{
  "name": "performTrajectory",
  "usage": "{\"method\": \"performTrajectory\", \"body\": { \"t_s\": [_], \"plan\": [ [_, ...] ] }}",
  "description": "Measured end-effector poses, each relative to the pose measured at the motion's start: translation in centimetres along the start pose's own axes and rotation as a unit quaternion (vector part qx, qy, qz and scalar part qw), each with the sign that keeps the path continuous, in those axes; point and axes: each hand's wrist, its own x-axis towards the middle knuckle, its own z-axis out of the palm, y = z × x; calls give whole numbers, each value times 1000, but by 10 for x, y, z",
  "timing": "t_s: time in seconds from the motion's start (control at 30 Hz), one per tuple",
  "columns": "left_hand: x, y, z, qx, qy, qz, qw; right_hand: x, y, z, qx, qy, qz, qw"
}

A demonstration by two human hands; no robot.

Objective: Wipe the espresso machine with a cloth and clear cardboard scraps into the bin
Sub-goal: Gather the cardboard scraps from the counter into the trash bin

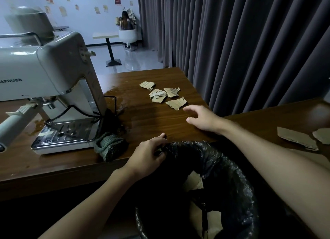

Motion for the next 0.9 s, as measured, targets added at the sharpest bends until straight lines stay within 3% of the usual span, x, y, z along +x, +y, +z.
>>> {"method": "performTrajectory", "body": {
  "t_s": [0.33, 0.47, 0.6, 0.77, 0.9],
  "plan": [
    [-1, 2, 0, -4, -2, 0, 1000, 55, -4, 21, -189, -18, 8, 982],
    [-1, 2, 0, -9, -4, -2, 1000, 51, -3, 19, -176, 59, -21, 982],
    [0, 1, 0, -13, -6, -4, 1000, 45, 1, 16, -193, 21, -27, 981],
    [0, 1, -1, -8, -13, -2, 1000, 42, 5, 15, -146, 76, -30, 986],
    [0, 2, -1, -3, -9, -1, 1000, 39, 8, 17, -166, 15, 0, 986]
  ]
}}
